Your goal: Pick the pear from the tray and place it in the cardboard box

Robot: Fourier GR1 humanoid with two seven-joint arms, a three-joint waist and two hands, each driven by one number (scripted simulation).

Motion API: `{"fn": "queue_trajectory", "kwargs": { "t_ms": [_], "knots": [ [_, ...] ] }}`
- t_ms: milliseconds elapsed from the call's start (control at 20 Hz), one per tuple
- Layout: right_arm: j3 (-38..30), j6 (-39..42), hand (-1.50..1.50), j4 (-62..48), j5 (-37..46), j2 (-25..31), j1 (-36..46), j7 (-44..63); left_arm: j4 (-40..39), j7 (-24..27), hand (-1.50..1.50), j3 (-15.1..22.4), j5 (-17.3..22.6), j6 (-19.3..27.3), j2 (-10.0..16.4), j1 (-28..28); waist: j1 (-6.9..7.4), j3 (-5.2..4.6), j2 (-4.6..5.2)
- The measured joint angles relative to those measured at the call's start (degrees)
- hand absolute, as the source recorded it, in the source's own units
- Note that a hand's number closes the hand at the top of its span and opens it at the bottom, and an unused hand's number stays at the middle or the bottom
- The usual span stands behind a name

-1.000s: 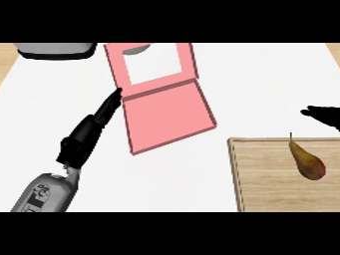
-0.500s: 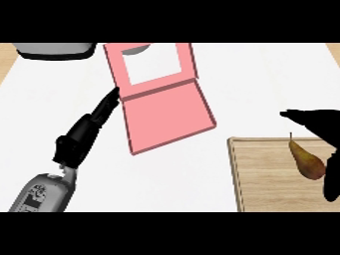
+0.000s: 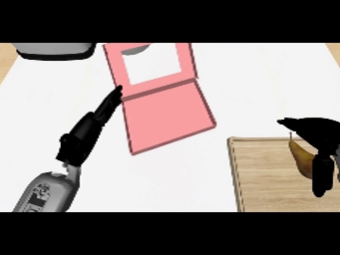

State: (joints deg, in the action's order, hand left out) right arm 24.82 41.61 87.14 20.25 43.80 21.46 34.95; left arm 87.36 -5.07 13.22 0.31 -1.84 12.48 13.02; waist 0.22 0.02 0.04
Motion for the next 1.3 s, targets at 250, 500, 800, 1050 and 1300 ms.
{"fn": "queue_trajectory", "kwargs": {
  "t_ms": [250, 500, 800, 1050, 1300],
  "knots": [
    [-2.2, -1.2, -1.5, -3.8, 6.4, -1.7, -0.9, -6.6, -1.7, 1.1, 0.0, -0.7, -1.8, -0.5, -1.8, 0.2, -0.09, -0.01, 0.0],
    [-3.9, -0.5, -1.5, -4.9, 11.5, -4.4, -1.4, -9.5, -0.1, -0.4, 0.0, -2.4, -2.0, -2.1, -2.2, -0.1, -0.08, -0.01, -0.04],
    [-5.9, 2.0, -1.5, -6.0, 15.7, -5.8, -2.6, -12.0, 0.6, 0.7, 0.0, -3.5, -3.7, -3.0, -2.8, -1.8, -0.12, -0.02, -0.05],
    [-6.8, 2.9, -1.5, -8.2, 19.8, -7.4, -3.5, -14.3, 0.2, 0.9, 0.0, -4.1, -4.6, -3.9, -3.8, -1.9, -0.13, -0.02, -0.05],
    [-7.6, 2.7, -1.5, -10.7, 23.9, -8.6, -4.2, -16.8, 0.0, 0.4, 0.0, -4.7, -5.7, -4.3, -5.0, -1.0, -0.14, 0.0, -0.02]
  ]
}}
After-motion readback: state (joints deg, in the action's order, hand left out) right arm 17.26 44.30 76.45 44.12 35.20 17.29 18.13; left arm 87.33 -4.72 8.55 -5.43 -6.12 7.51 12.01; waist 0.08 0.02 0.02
